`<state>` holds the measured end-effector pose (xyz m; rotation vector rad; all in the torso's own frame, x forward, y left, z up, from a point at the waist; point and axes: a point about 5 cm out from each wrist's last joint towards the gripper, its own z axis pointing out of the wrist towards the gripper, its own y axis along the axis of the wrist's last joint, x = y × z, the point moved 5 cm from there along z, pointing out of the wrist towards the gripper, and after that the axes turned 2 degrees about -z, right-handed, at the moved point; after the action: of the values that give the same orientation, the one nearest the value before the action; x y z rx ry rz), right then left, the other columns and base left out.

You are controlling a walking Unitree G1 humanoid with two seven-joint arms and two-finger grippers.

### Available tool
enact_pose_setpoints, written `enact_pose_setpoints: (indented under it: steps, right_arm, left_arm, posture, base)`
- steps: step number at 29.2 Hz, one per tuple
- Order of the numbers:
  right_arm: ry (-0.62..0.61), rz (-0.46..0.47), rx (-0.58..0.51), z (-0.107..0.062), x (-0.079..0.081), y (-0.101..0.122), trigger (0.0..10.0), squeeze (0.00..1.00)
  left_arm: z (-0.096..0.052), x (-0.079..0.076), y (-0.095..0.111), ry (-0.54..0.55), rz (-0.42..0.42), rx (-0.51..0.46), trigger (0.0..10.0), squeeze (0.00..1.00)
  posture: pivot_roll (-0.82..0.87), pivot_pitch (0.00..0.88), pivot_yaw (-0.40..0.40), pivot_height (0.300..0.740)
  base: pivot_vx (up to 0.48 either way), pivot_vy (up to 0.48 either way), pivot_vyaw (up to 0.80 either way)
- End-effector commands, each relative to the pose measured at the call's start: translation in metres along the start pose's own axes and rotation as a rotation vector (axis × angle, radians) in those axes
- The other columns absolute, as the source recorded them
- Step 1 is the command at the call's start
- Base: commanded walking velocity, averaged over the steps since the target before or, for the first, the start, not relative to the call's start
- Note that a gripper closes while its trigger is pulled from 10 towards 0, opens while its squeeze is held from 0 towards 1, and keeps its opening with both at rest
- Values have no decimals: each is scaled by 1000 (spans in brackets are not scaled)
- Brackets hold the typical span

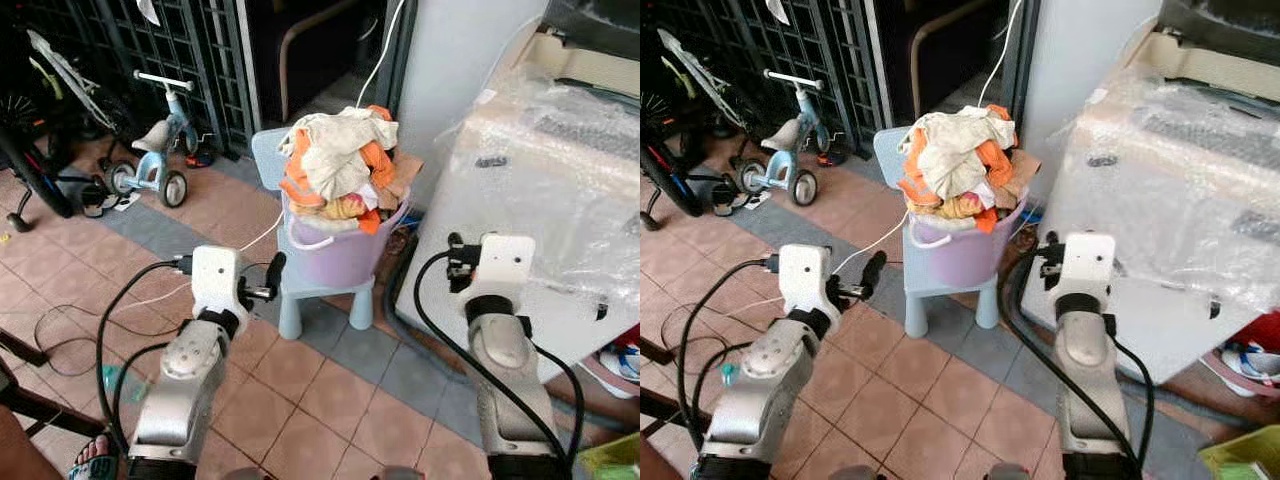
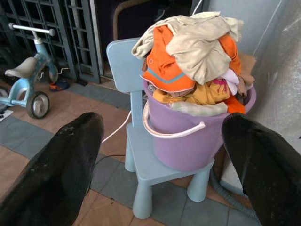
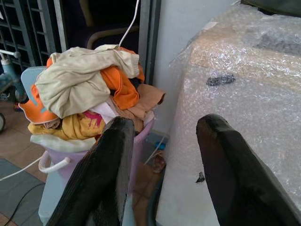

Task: Clothes washing

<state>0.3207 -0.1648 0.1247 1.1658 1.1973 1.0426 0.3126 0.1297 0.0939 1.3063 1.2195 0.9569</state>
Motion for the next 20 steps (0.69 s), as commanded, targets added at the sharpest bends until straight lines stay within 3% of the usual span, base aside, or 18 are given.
enact_pose_setpoints:
  steps: [1, 15, 20]
  right_arm:
    - [-32, -16, -17, 2, -11, 3, 10000, 0]
    - [-28, -24, -37, 9, -7, 9, 10000, 0]
    - [-27, -22, -53, 15, -5, 15, 10000, 0]
  left_arm:
    - [2, -13, 6, -41, -1, -22, 10000, 0]
    - [5, -19, 5, -58, -1, -10, 10000, 0]
    - [7, -17, 9, -45, 38, -7, 10000, 0]
  posture:
    - [-71, 25, 29, 740]
    - [-56, 35, 36, 740]
    - [-30, 63, 38, 740]
  base:
    - [480, 0, 0]
    - [480, 0, -141]
    - [0, 0, 0]
